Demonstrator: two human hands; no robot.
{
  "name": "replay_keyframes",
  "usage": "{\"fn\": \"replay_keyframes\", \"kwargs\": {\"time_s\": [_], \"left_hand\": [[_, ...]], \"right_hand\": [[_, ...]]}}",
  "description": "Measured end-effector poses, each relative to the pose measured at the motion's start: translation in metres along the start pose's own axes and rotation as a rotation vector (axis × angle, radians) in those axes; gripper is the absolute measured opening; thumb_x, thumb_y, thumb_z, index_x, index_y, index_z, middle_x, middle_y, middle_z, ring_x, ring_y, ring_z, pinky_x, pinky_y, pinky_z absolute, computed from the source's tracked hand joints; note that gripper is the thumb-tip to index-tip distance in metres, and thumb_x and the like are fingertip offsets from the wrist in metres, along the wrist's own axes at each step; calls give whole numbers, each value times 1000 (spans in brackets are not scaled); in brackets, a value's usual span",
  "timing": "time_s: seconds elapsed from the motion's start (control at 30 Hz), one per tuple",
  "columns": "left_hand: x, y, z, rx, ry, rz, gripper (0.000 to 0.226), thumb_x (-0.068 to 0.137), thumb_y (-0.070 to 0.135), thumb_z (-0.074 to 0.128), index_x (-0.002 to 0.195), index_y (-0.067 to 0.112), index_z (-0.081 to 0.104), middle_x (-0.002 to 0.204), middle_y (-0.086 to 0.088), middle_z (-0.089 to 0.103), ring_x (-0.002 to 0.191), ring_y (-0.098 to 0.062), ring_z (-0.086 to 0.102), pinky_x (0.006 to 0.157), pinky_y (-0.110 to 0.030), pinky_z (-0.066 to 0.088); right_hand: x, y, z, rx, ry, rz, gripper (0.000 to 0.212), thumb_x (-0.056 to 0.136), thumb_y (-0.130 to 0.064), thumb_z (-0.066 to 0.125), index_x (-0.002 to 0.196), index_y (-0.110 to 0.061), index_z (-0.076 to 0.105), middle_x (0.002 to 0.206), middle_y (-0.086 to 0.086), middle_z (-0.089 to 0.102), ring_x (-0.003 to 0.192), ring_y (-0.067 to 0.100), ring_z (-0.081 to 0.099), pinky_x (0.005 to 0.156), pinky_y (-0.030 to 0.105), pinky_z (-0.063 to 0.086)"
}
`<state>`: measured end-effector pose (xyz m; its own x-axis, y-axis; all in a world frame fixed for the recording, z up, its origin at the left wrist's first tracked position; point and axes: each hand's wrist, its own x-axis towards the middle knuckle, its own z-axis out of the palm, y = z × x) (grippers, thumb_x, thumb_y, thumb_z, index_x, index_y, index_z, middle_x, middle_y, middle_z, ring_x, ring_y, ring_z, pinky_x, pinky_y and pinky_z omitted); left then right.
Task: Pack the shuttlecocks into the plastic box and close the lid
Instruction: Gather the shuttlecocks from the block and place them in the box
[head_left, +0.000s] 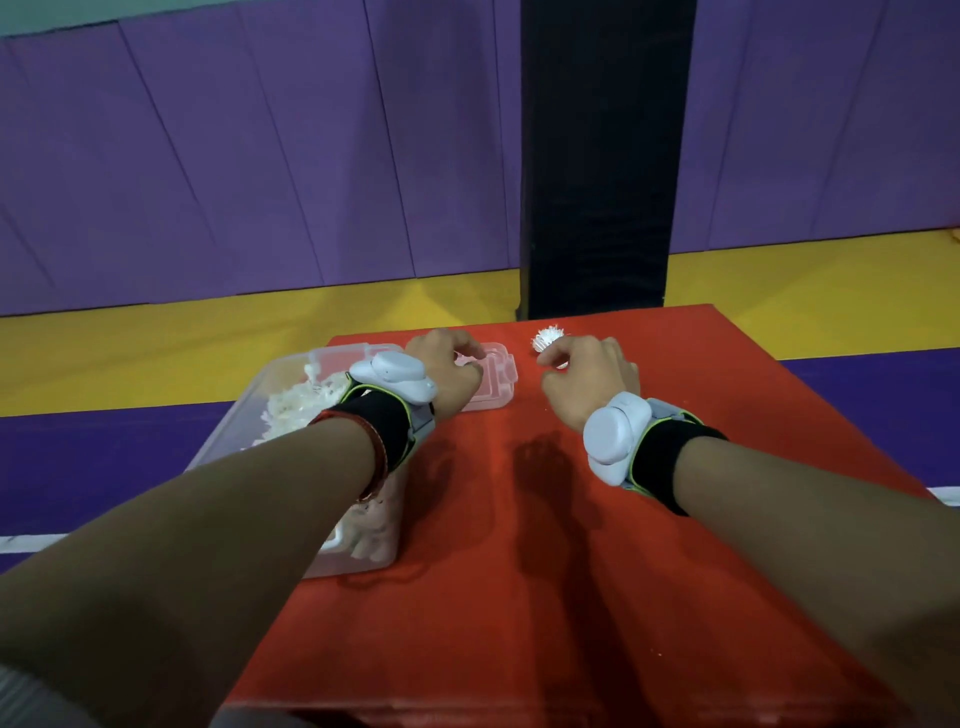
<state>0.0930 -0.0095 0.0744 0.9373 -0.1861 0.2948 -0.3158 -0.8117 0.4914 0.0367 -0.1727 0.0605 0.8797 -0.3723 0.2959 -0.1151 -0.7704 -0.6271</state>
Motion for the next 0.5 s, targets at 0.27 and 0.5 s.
{"fn": "replay_keyframes", "kwargs": {"time_s": [0.27,0.5], "left_hand": [[24,14,50,-12,-59,-42,26,77,19,55,94,31,70,88,9,67,83,-17,64,75,-23,49],[62,15,110,-65,-69,-87,26,70,30,48,83,40,68,84,15,68,83,-13,66,84,-29,54]], "right_hand": [[26,47,10,-2,-38,80,31,83,-16,57,106,-32,72,68,-16,32,115,27,52,99,37,40],[77,93,46,58,-31,134,31,80,-17,56,103,-32,72,81,-9,57,114,23,51,95,38,45]]}}
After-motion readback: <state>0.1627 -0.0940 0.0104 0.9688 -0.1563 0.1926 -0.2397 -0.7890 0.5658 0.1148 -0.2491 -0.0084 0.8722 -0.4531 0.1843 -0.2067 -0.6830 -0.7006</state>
